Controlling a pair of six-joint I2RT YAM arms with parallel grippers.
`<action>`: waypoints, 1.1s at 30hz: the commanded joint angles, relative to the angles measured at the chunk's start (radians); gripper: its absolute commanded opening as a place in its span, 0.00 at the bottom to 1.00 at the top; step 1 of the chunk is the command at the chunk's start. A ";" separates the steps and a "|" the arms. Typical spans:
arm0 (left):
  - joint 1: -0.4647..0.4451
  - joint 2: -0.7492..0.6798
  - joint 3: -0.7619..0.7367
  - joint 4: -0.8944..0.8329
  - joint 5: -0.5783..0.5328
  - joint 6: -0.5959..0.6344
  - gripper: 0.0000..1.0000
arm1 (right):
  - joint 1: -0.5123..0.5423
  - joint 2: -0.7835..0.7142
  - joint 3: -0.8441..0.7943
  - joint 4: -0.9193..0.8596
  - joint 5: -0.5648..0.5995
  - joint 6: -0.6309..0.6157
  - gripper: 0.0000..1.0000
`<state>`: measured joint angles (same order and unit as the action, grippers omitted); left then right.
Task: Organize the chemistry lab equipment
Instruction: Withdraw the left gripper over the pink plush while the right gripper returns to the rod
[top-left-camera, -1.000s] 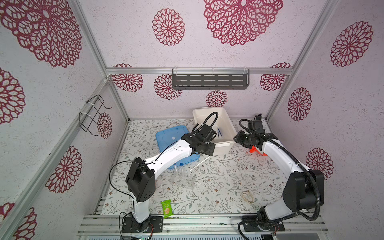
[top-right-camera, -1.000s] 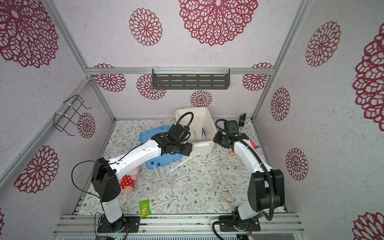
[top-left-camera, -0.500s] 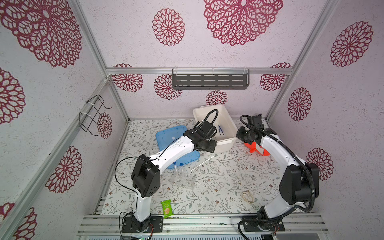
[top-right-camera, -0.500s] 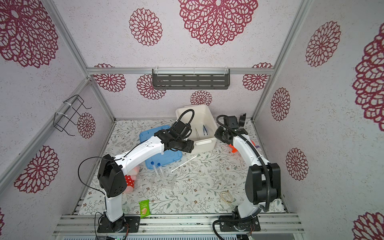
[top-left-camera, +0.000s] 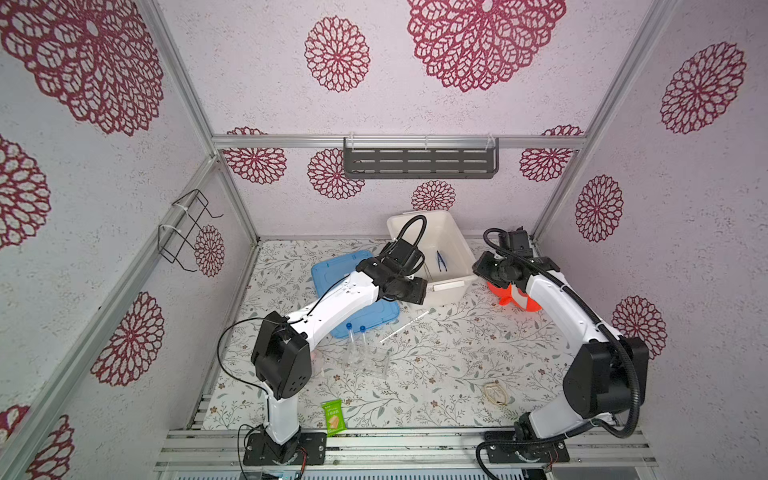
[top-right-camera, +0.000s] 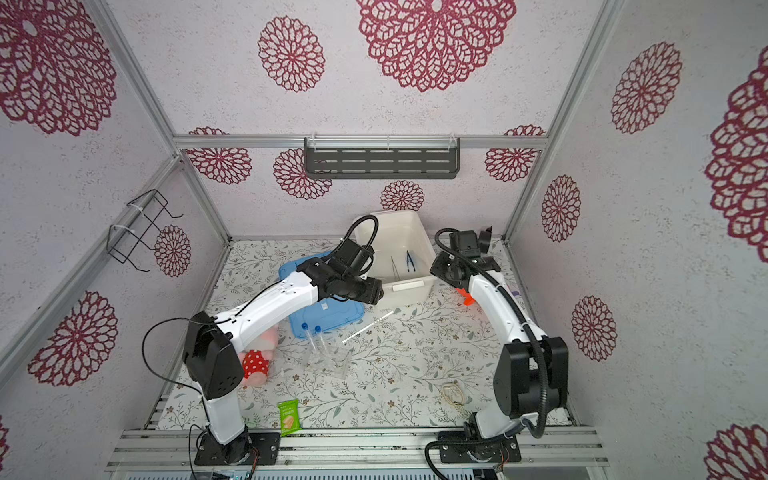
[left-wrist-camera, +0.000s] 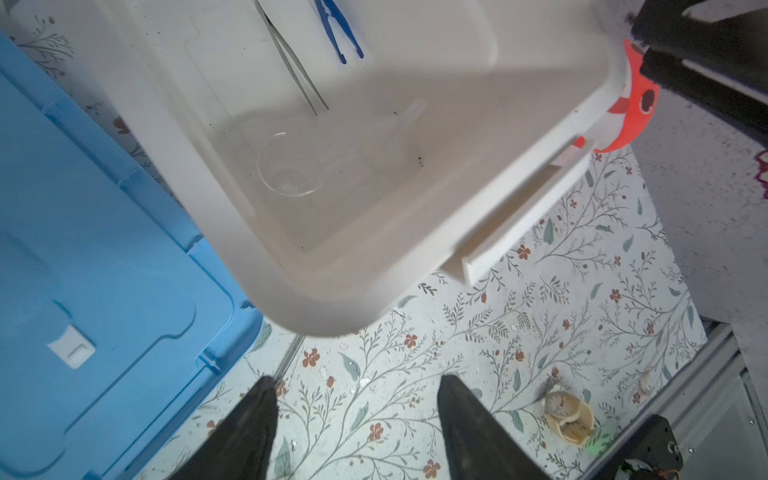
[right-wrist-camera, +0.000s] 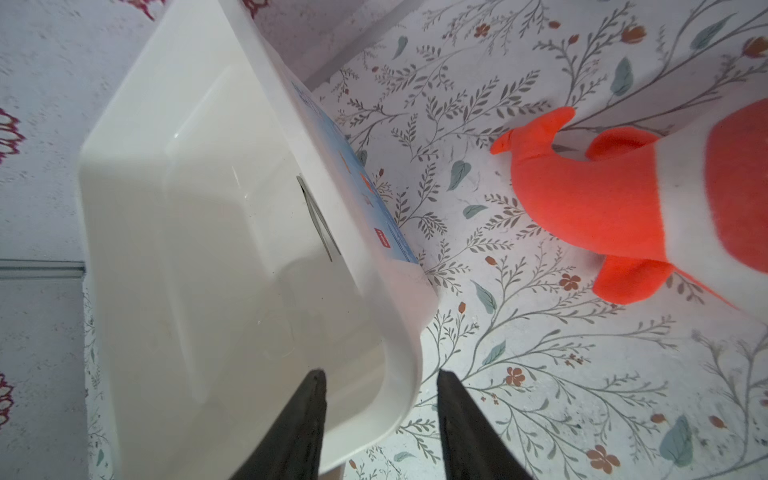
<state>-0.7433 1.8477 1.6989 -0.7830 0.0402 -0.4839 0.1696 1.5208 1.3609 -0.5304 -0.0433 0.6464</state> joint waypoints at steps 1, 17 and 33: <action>-0.017 -0.088 -0.022 -0.009 0.006 -0.001 0.65 | -0.008 -0.122 -0.017 -0.042 0.041 -0.035 0.48; 0.016 -0.397 0.009 -0.252 -0.134 -0.032 0.68 | 0.431 -0.376 -0.452 -0.070 0.282 0.304 0.52; 0.246 -0.738 -0.178 -0.361 -0.188 -0.042 0.76 | 0.851 0.109 -0.373 0.367 0.781 0.678 0.70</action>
<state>-0.5201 1.1336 1.5372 -1.1027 -0.1341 -0.5259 1.0149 1.5974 0.9440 -0.2207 0.5777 1.2690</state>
